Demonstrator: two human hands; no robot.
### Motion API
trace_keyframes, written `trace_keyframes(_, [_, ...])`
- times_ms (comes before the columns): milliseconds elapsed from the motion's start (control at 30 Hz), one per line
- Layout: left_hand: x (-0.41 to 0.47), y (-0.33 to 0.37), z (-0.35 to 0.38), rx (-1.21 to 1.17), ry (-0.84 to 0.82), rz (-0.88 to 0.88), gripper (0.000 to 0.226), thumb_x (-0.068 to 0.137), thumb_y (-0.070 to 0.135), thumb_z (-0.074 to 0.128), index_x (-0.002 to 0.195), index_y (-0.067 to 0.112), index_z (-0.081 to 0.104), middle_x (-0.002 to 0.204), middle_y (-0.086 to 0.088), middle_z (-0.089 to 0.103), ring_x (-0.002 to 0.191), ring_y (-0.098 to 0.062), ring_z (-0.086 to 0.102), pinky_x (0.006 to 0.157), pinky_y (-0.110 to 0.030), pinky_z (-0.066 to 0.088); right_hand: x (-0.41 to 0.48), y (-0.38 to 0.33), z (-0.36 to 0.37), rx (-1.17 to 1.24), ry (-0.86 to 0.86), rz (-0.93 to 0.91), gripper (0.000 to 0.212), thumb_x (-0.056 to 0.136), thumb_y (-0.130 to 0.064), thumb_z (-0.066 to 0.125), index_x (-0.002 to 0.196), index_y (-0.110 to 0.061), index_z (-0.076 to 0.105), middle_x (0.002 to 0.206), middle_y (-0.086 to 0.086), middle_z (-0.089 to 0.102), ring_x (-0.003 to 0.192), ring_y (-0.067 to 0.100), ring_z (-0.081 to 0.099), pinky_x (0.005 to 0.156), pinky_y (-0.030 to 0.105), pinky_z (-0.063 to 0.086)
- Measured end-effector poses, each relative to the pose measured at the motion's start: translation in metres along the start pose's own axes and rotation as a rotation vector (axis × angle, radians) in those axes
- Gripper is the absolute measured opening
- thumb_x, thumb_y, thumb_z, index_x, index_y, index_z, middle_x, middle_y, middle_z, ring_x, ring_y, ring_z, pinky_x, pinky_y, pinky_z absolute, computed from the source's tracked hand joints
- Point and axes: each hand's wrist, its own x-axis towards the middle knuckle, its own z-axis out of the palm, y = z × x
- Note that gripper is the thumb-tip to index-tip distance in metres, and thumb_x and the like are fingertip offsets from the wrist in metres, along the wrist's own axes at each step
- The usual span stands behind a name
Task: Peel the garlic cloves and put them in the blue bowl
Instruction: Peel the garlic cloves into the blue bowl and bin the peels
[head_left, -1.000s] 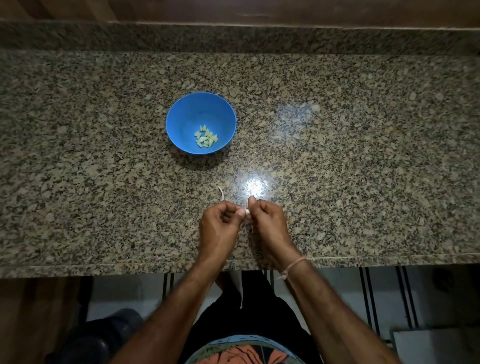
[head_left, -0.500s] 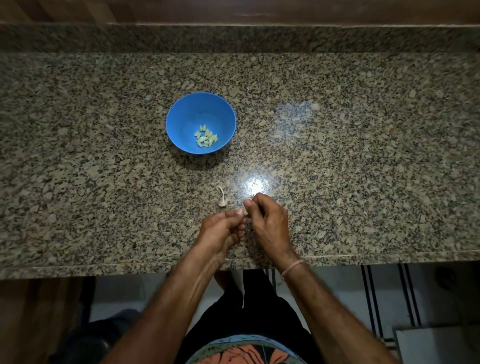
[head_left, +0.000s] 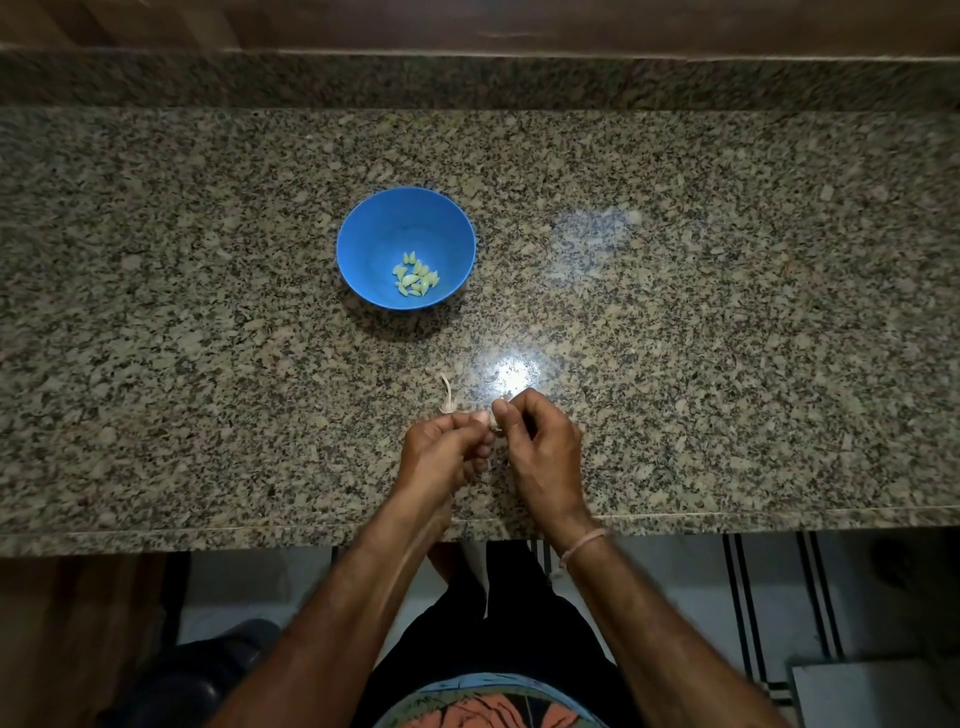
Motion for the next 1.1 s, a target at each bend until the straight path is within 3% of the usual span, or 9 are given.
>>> trace_keyframes(100, [0.000, -0.002, 0.000, 0.052, -0.001, 0.062, 0.008, 0.099, 0.015, 0.070, 0.094, 0.010, 0.074, 0.079, -0.005, 0.072, 0.073, -0.015, 0.063, 0.070, -0.029, 0.051, 0.000, 0.003, -0.002, 0.032, -0.009, 0.010, 0.027, 0.101, -0.028, 0.068, 0.080, -0.012, 0.062, 0.072, 0.000, 0.061, 0.065, 0.008, 0.052, 0.058, 0.024, 0.048])
trace_keyframes(267, [0.002, -0.005, -0.001, 0.344, 0.157, 0.310, 0.009, 0.099, 0.024, 0.071, 0.093, 0.017, 0.074, 0.089, -0.004, 0.077, 0.088, -0.022, 0.075, 0.080, -0.036, 0.064, -0.002, 0.003, -0.012, 0.464, -0.182, 0.301, 0.015, 0.097, -0.017, 0.072, 0.098, -0.002, 0.072, 0.098, 0.015, 0.075, 0.095, 0.027, 0.074, 0.083, 0.036, 0.062])
trace_keyframes(367, [0.003, -0.004, -0.004, 0.367, 0.151, 0.327, 0.008, 0.099, 0.024, 0.071, 0.096, 0.017, 0.075, 0.091, -0.004, 0.078, 0.090, -0.021, 0.076, 0.080, -0.035, 0.063, -0.001, 0.002, -0.016, 0.432, -0.210, 0.261, 0.011, 0.096, -0.011, 0.074, 0.102, -0.001, 0.073, 0.100, 0.018, 0.075, 0.096, 0.029, 0.075, 0.083, 0.035, 0.062])
trace_keyframes(433, [0.003, -0.003, -0.004, 0.331, 0.119, 0.284, 0.009, 0.098, 0.021, 0.072, 0.098, 0.013, 0.076, 0.091, -0.005, 0.078, 0.087, -0.018, 0.076, 0.077, -0.030, 0.061, 0.001, 0.002, -0.018, 0.330, -0.171, 0.197, 0.009, 0.094, -0.012, 0.077, 0.099, -0.005, 0.075, 0.094, 0.012, 0.077, 0.091, 0.026, 0.075, 0.084, 0.037, 0.063])
trace_keyframes(567, [0.003, 0.010, -0.005, -0.077, -0.012, -0.092, 0.009, 0.093, 0.012, 0.075, 0.096, 0.003, 0.076, 0.081, -0.009, 0.075, 0.068, -0.013, 0.069, 0.066, -0.025, 0.058, 0.002, 0.004, -0.019, 0.158, -0.101, 0.096, 0.006, 0.091, -0.016, 0.080, 0.095, -0.012, 0.077, 0.090, 0.001, 0.078, 0.087, 0.016, 0.075, 0.082, 0.037, 0.064])
trace_keyframes(633, [0.003, 0.012, -0.005, -0.172, -0.034, -0.164, 0.007, 0.092, 0.010, 0.076, 0.093, 0.003, 0.075, 0.078, -0.008, 0.075, 0.065, -0.012, 0.069, 0.064, -0.023, 0.059, 0.001, 0.004, -0.018, 0.131, -0.070, 0.066, 0.005, 0.090, -0.016, 0.081, 0.094, -0.014, 0.078, 0.088, -0.002, 0.077, 0.085, 0.014, 0.075, 0.079, 0.035, 0.064])
trace_keyframes(867, [0.001, -0.010, -0.001, 0.111, 0.084, 0.318, 0.011, 0.095, 0.021, 0.077, 0.101, 0.013, 0.077, 0.097, -0.010, 0.079, 0.096, -0.026, 0.076, 0.086, -0.038, 0.062, -0.002, -0.004, -0.011, 0.479, -0.027, 0.359, 0.008, 0.092, -0.005, 0.077, 0.098, -0.001, 0.074, 0.097, 0.016, 0.077, 0.095, 0.028, 0.076, 0.087, 0.037, 0.063])
trace_keyframes(1000, [0.000, -0.007, -0.001, 0.272, 0.152, 0.443, 0.005, 0.093, 0.025, 0.079, 0.096, 0.020, 0.077, 0.091, -0.002, 0.079, 0.090, -0.025, 0.076, 0.081, -0.043, 0.064, -0.003, -0.010, -0.007, 0.655, -0.032, 0.518, 0.016, 0.094, -0.002, 0.072, 0.106, 0.008, 0.070, 0.095, 0.018, 0.075, 0.083, 0.022, 0.072, 0.074, 0.026, 0.062])
trace_keyframes(1100, [-0.002, -0.006, 0.000, 0.388, 0.183, 0.508, 0.003, 0.094, 0.024, 0.078, 0.093, 0.021, 0.078, 0.085, 0.004, 0.078, 0.082, -0.020, 0.074, 0.073, -0.038, 0.064, -0.004, -0.014, -0.006, 0.787, -0.057, 0.677, 0.008, 0.095, -0.005, 0.072, 0.100, 0.000, 0.071, 0.082, 0.011, 0.074, 0.071, 0.016, 0.070, 0.069, 0.026, 0.061])
